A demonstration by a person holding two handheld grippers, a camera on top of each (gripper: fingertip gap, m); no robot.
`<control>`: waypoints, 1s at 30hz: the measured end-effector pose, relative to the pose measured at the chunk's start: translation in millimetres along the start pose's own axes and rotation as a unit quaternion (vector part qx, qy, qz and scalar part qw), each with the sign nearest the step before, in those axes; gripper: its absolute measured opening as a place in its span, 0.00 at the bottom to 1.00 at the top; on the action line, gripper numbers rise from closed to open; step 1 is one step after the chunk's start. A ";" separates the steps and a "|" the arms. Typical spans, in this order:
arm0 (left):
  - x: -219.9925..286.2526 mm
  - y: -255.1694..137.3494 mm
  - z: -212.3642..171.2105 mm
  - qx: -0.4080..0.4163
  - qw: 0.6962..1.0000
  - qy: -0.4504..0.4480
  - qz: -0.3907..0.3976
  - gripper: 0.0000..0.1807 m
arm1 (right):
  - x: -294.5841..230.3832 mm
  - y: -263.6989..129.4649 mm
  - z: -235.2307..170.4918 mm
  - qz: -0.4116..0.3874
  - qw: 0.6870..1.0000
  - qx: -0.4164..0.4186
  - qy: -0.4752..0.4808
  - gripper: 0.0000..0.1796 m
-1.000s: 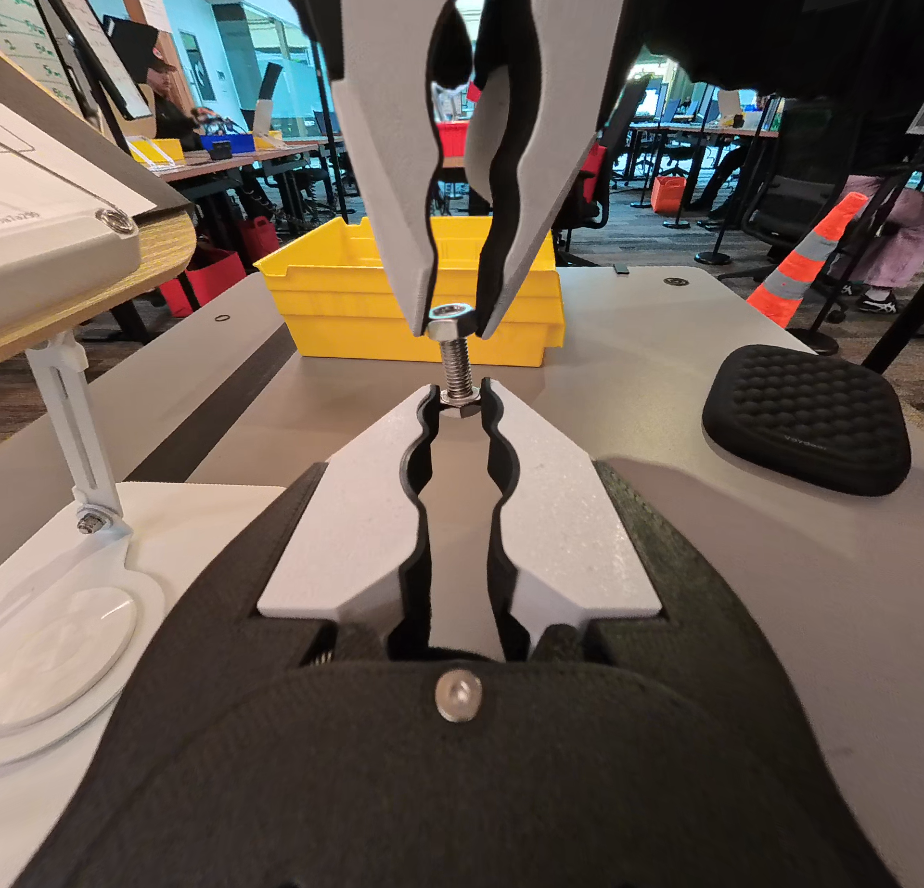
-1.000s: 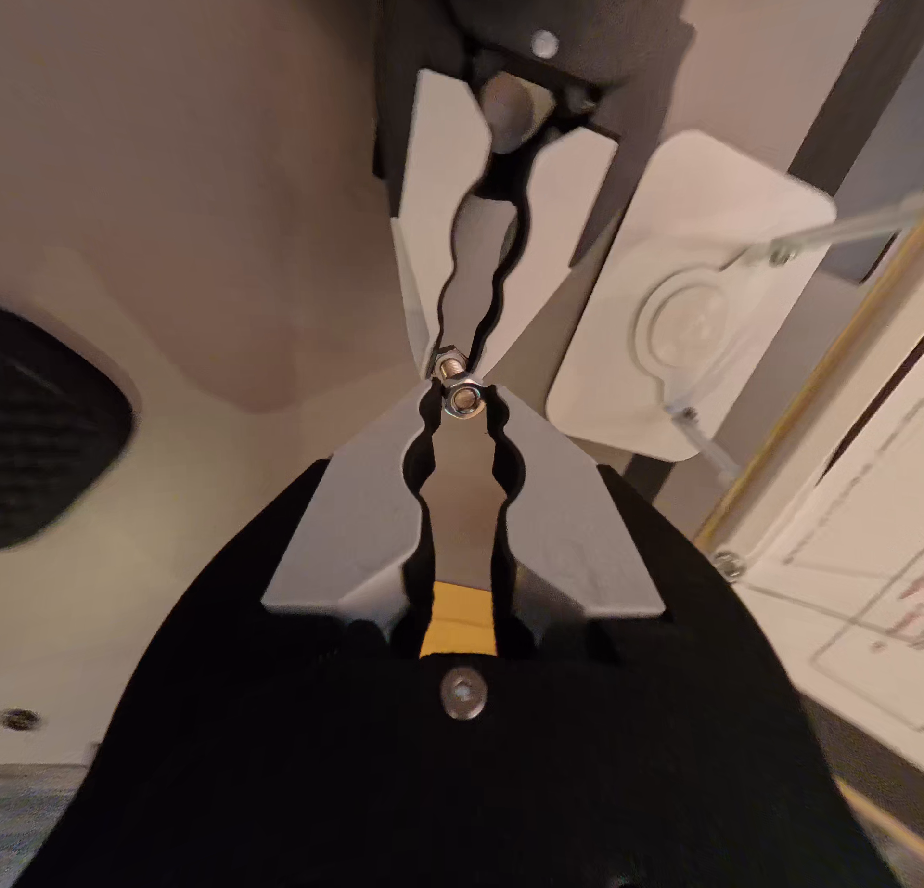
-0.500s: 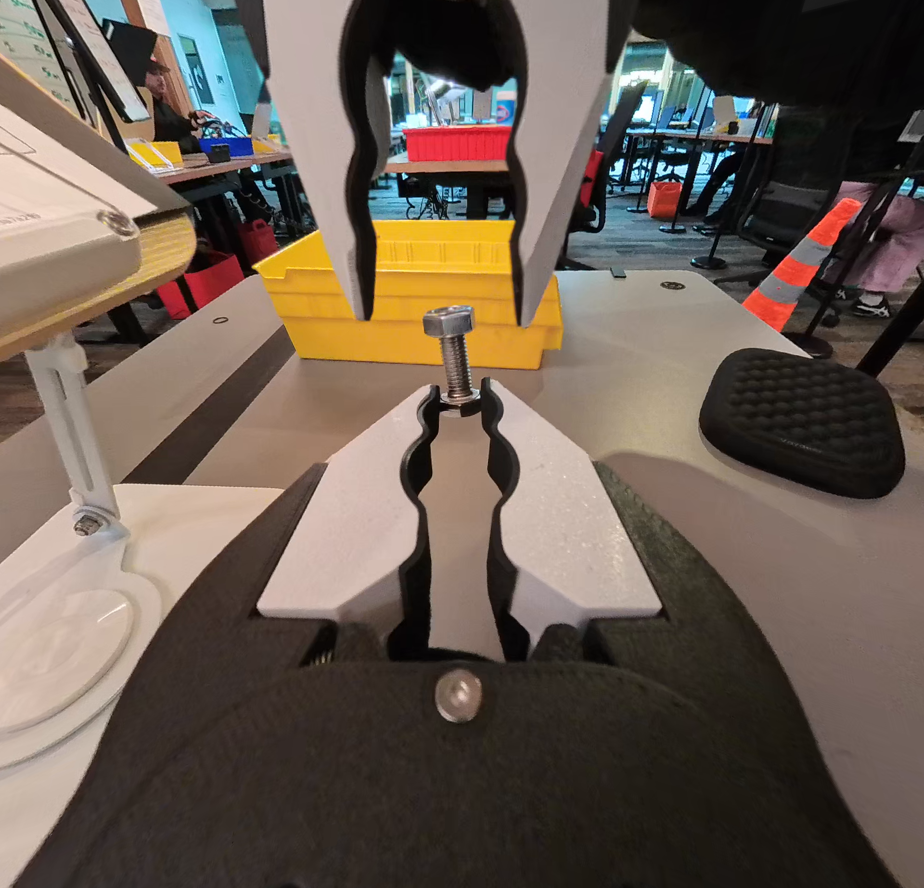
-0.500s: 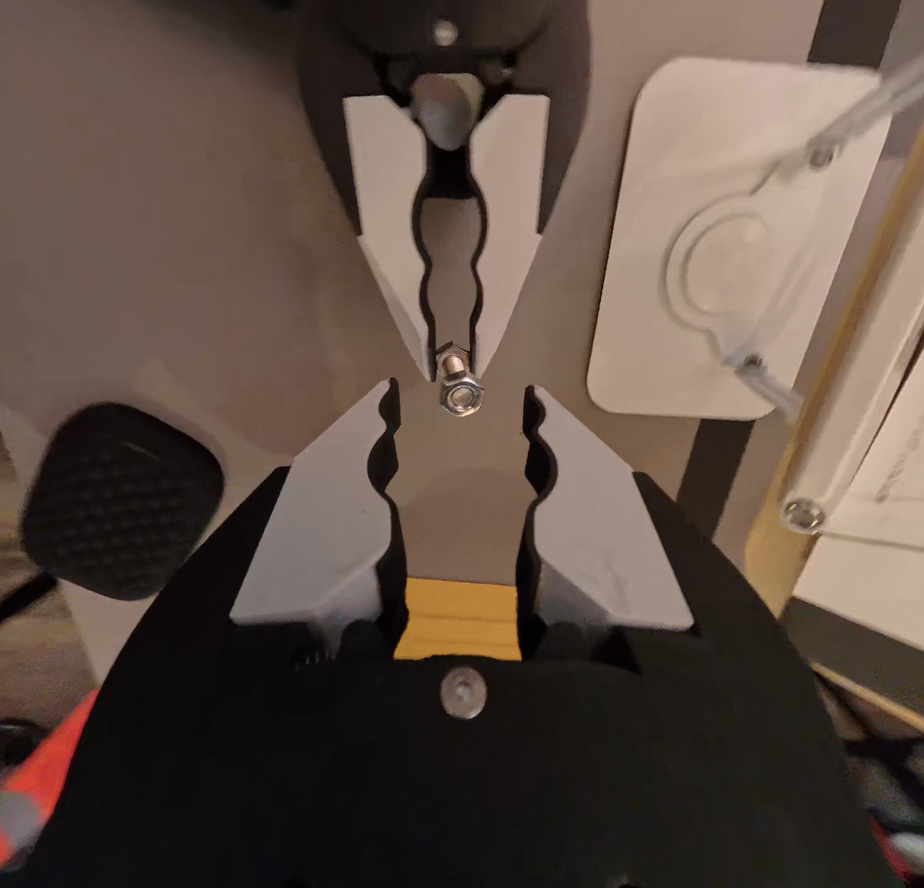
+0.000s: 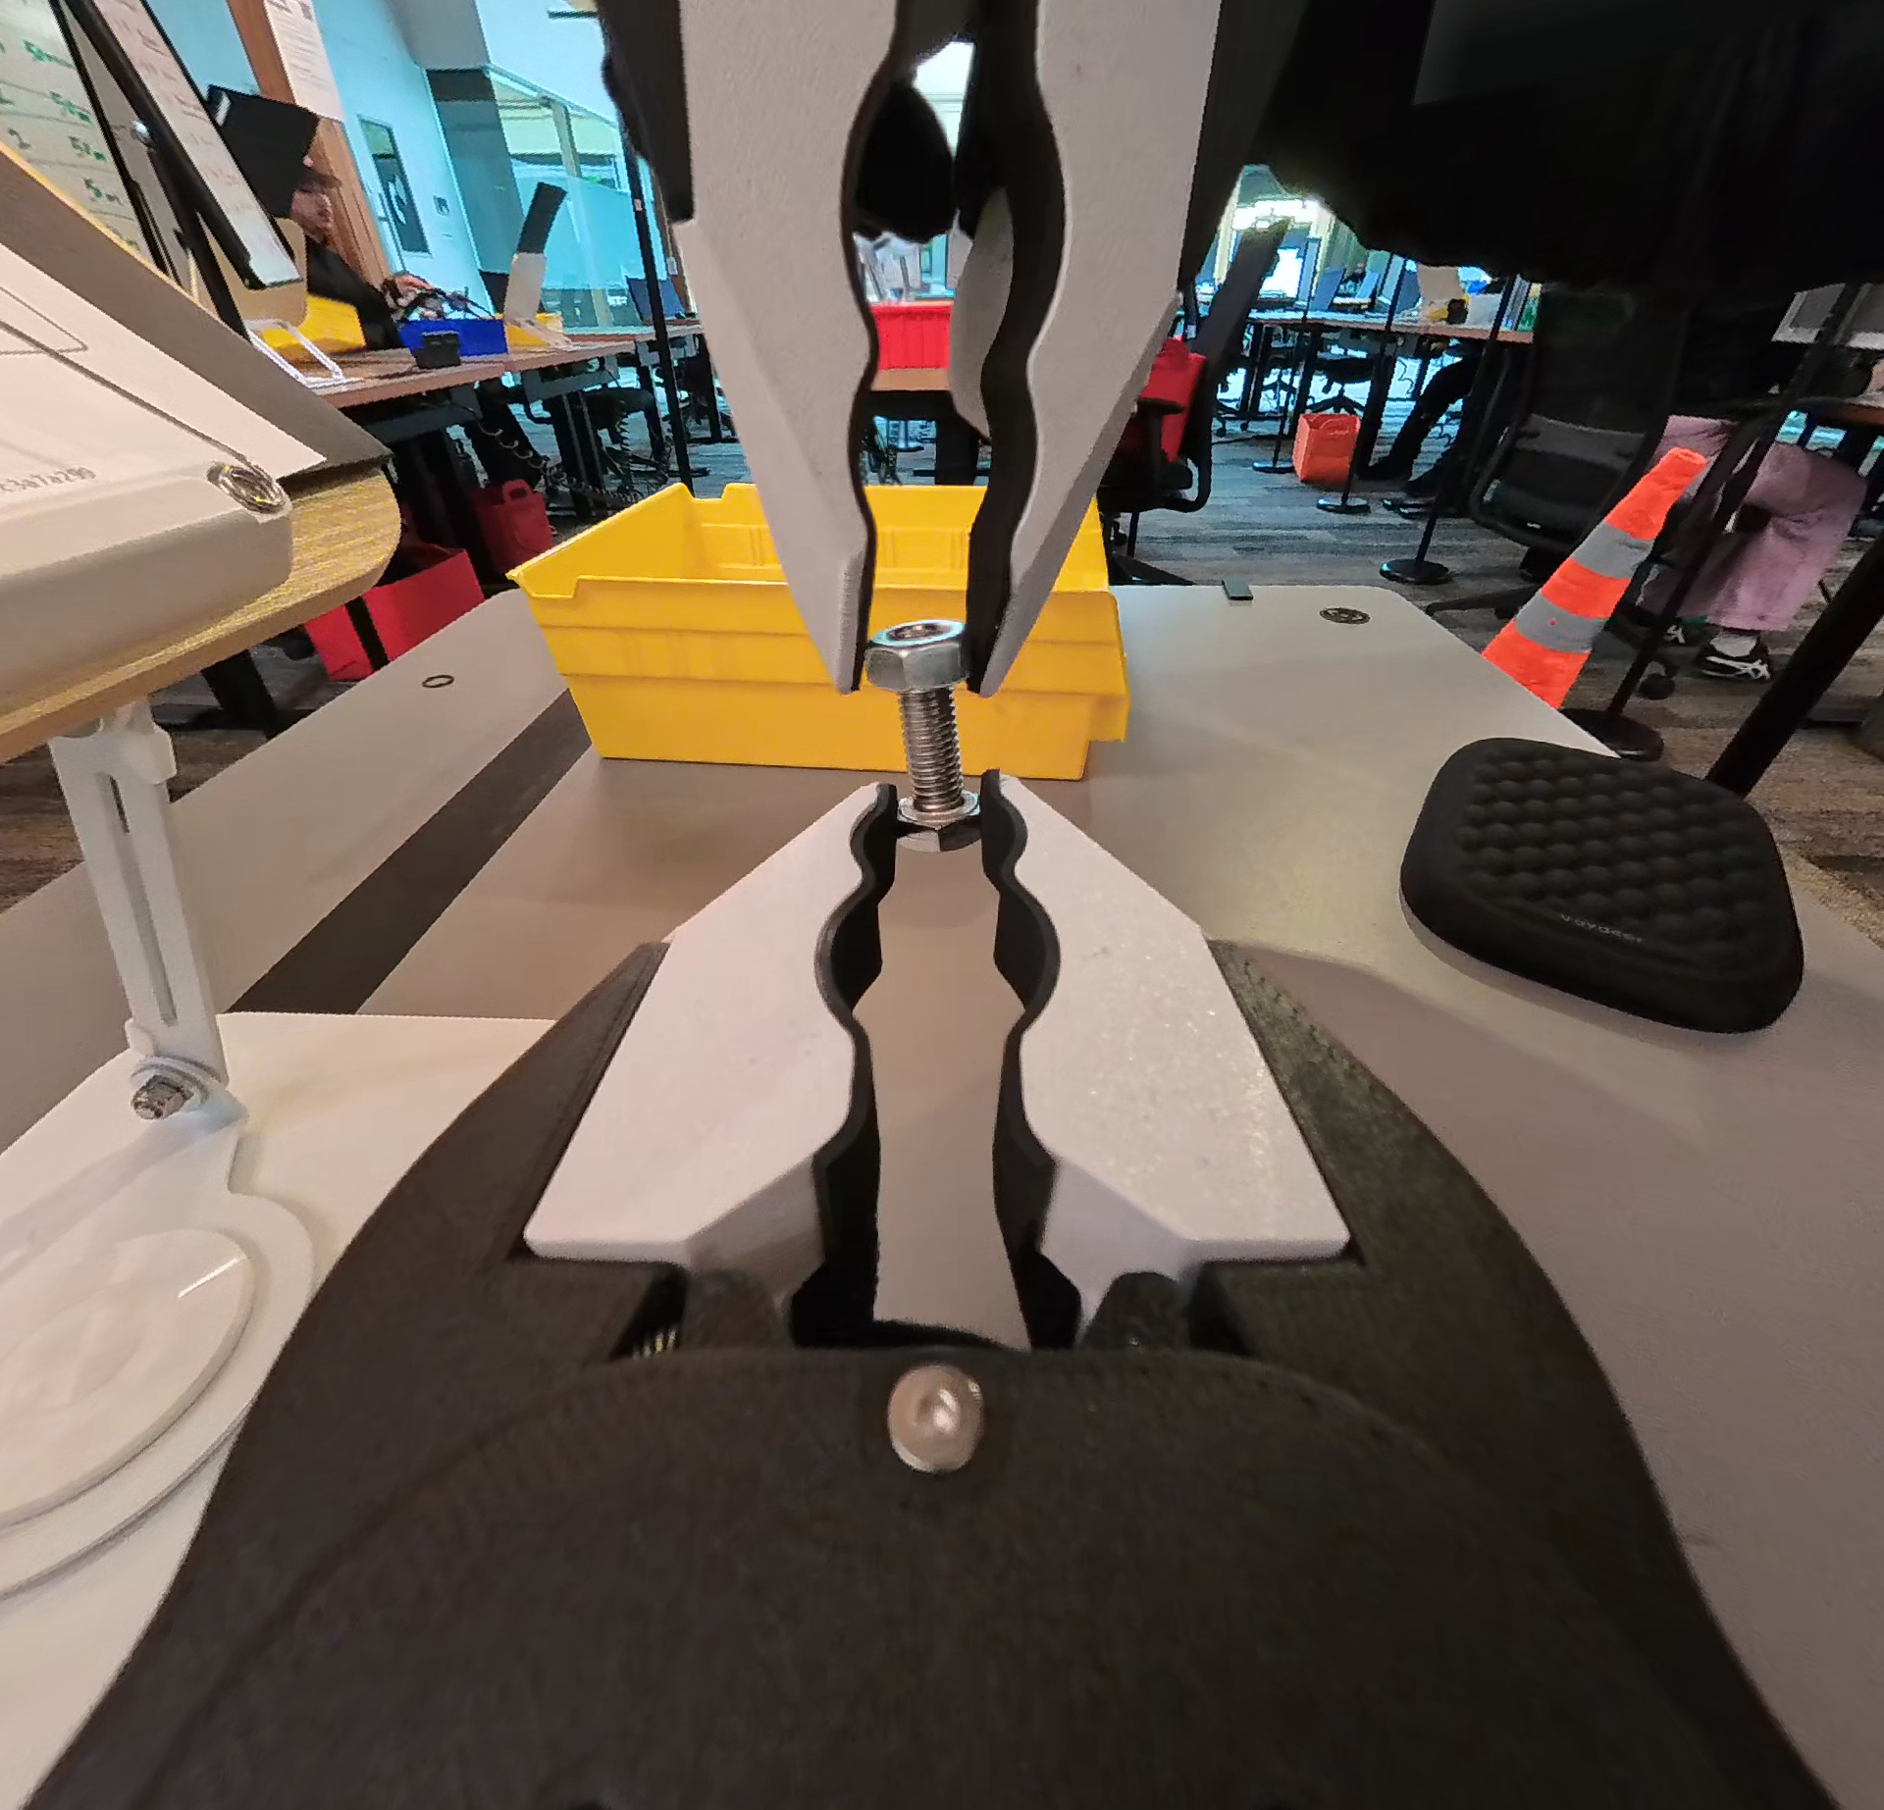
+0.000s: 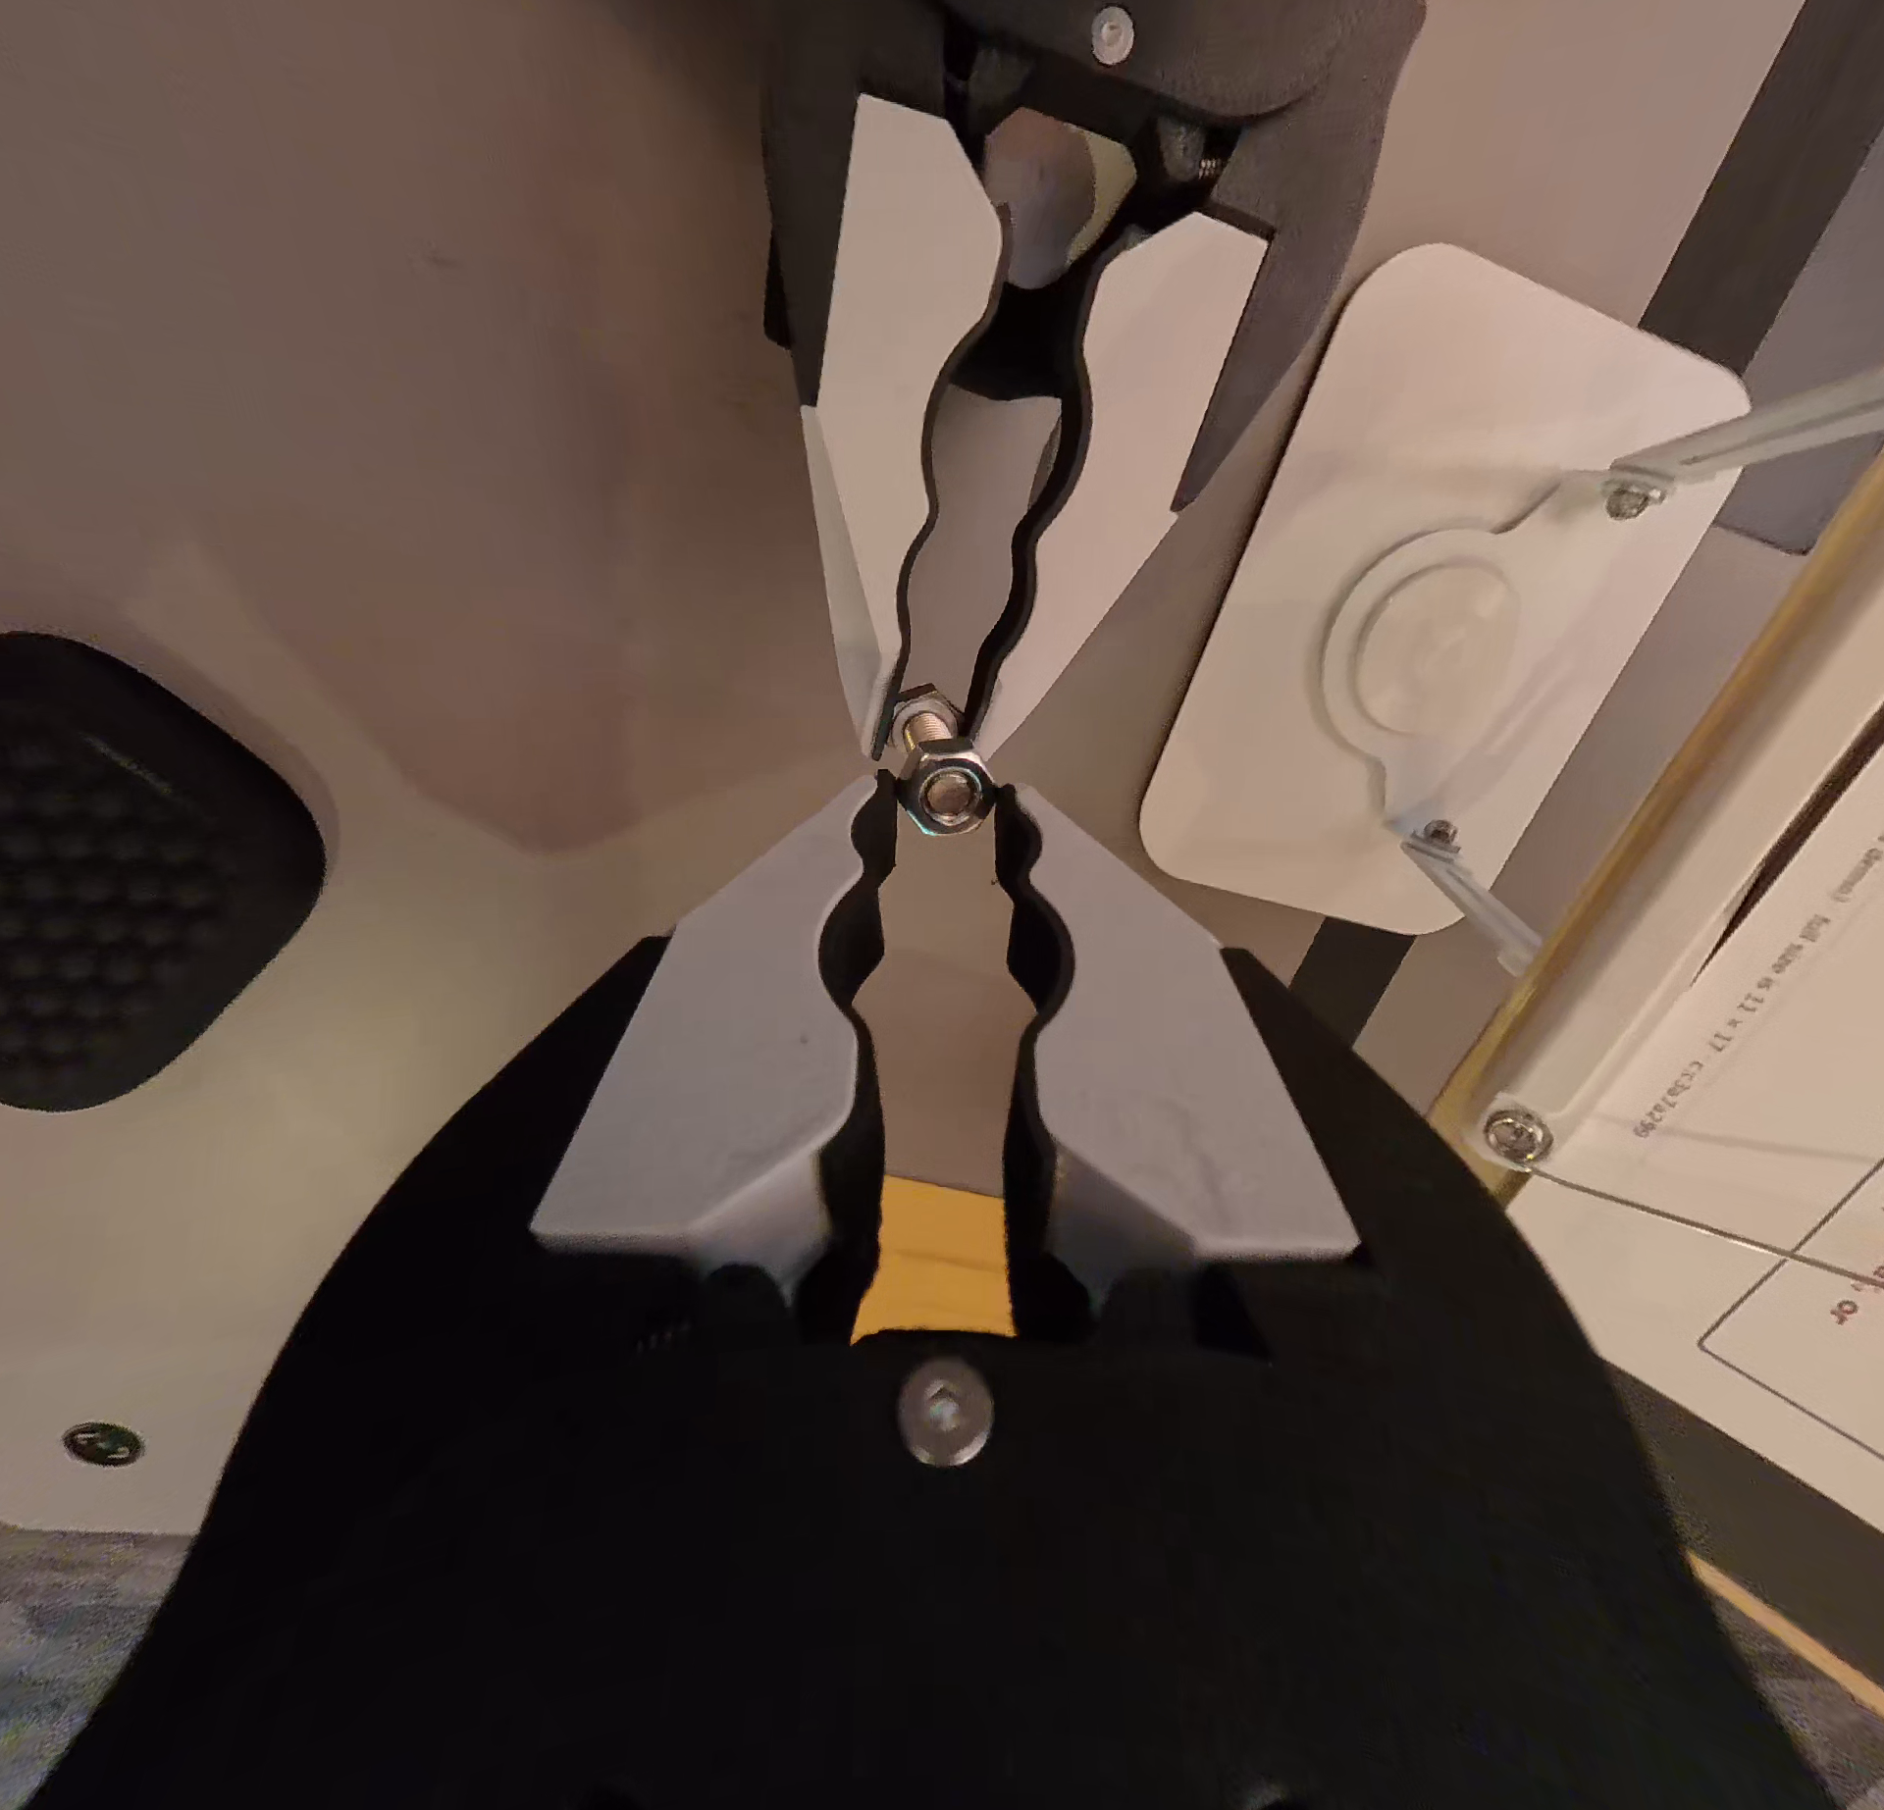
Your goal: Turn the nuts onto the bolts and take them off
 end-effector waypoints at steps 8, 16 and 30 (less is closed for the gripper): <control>-2.1 -0.4 -1.5 -0.009 1.000 0.005 0.012 0.08 | 8.6 3.7 0.1 -0.020 0.979 -0.003 0.204 0.10; 0.4 1.8 -1.5 -0.014 1.000 0.011 0.008 0.08 | 8.5 3.1 -2.0 -0.023 0.969 0.034 0.243 0.22; 1.3 2.8 -4.0 -0.026 1.000 0.015 0.003 0.08 | -5.0 6.0 12.9 -0.006 0.999 -0.023 -0.038 0.08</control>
Point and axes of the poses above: each gripper's, where its closed fingertips meet, y out along the fingers, z out of its top, x = y × z across the jaws, the point moved 10 cm from there along -y, back along the fingers, and after that the axes turned 12 degrees about x, right-handed, at the moved point
